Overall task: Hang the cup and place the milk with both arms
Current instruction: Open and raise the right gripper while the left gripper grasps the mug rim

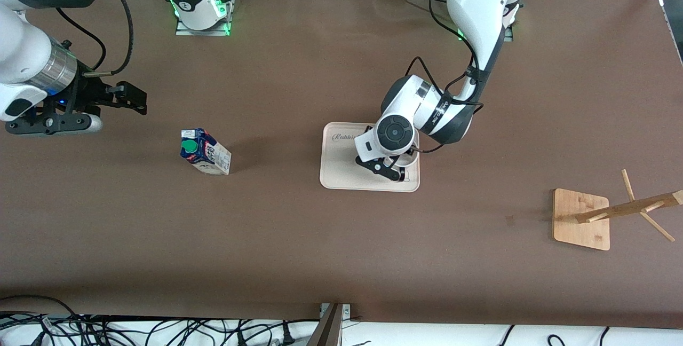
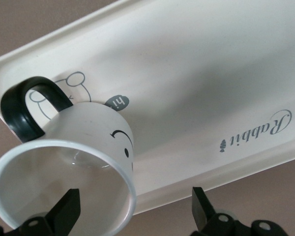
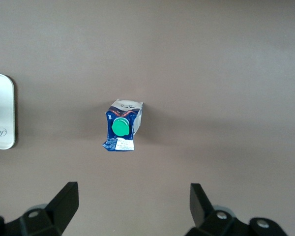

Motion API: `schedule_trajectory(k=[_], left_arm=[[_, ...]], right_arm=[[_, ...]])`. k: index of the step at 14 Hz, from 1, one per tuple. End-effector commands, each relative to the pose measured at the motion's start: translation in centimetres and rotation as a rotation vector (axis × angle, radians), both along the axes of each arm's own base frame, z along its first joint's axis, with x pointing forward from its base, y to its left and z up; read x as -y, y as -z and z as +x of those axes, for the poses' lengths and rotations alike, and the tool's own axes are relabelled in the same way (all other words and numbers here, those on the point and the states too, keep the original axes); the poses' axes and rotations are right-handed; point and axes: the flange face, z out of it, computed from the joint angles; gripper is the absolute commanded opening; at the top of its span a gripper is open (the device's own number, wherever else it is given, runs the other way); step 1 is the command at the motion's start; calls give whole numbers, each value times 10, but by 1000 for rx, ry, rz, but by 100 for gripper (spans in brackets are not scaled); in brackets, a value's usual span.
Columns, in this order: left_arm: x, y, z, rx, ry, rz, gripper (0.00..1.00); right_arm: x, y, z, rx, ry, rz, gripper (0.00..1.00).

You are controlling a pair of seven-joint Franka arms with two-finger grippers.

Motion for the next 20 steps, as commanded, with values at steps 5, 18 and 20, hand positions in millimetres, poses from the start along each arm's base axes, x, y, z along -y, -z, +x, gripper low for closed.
schedule_trajectory(k=[5, 18, 20], left_arm=[[-8, -5, 3, 0, -90, 22, 29], [3, -31, -8, 0, -174, 86, 0], [-1, -73, -5, 40, -181, 68, 0]], right_arm=[[-8, -4, 6, 69, -22, -15, 100], [-13, -14, -7, 49, -30, -7, 100], [-14, -16, -8, 54, -32, -1, 100]])
